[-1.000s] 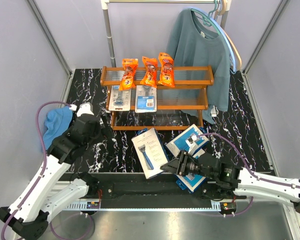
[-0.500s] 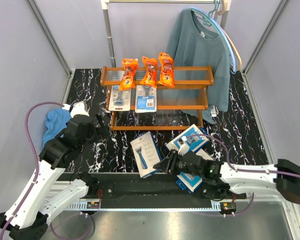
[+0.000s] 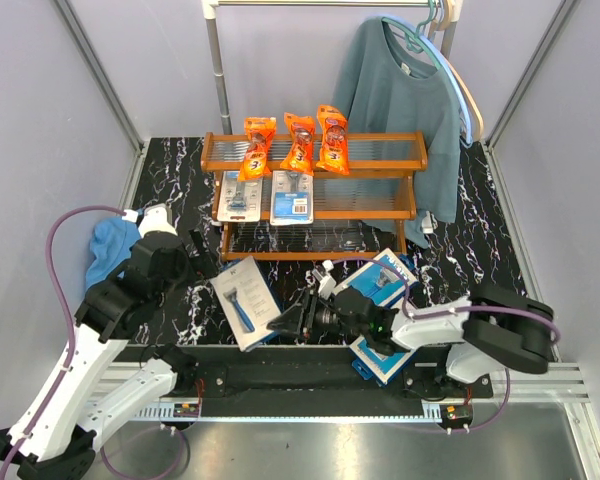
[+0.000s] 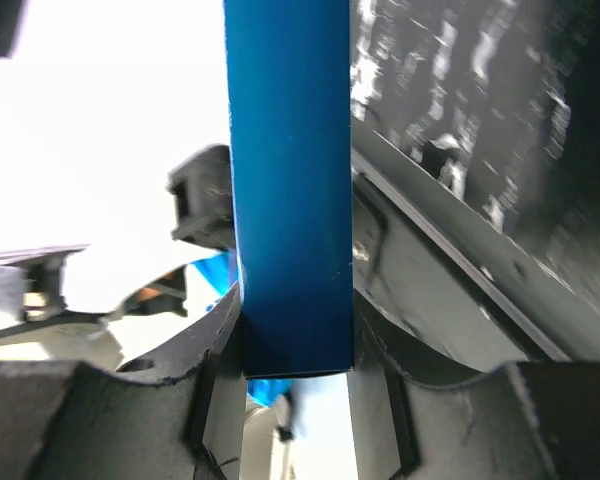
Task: Place and organize the shaving razors onto the shelf
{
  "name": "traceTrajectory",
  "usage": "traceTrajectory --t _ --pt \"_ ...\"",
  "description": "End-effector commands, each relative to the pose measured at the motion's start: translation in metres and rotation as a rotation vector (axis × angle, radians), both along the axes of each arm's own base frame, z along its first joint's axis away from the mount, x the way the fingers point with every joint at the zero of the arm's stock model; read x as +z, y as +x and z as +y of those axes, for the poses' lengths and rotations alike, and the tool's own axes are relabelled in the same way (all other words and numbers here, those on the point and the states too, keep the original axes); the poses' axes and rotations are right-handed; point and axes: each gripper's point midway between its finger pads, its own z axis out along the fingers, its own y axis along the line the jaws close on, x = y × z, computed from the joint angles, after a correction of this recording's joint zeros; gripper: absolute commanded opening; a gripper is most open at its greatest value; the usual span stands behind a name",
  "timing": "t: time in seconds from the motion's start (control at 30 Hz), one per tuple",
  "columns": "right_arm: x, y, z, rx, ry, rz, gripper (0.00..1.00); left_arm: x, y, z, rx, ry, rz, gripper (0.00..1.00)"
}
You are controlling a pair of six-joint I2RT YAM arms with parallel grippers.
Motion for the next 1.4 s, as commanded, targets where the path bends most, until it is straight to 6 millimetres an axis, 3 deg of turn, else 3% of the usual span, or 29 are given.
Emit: traceTrajectory --t 0.0,0.03,0.1,0.13,0.27,0.7,0.9,1.37 --pt "0.065 0.018 0.015 0.013 0.324 -0.050 0.00 0.012 0.003 0.001 -0.002 -0.008 -0.046 0.99" --pt "0.052 0.023 0.017 0.009 0.316 -0.015 0.00 0.012 0.003 0.001 0.000 -0.009 -0.044 0.99" --pt "0.062 0.031 0.017 0.010 0.394 -0.025 0.00 0.012 0.003 0.001 -0.001 -0.008 -0.044 0.99" --pt "0.049 0.037 0.021 0.002 0.385 0.012 0.00 0.012 0.002 0.001 -0.001 -0.007 -0.042 0.99" --pt "0.044 0.050 0.027 -0.002 0.392 0.013 0.00 0.011 0.001 0.002 -0.002 -0.002 -0.044 0.99" --pt "0.028 0.117 0.013 -0.136 0.376 0.004 0.00 0.000 -0.002 0.002 -0.012 0.006 -0.017 0.99" --pt "0.025 0.148 0.008 -0.187 0.396 -0.013 0.00 0.000 -0.004 0.002 -0.023 0.006 -0.020 0.99" --pt "0.021 0.194 0.015 -0.259 0.416 -0.054 0.00 -0.006 -0.006 0.002 -0.054 0.030 -0.007 0.99"
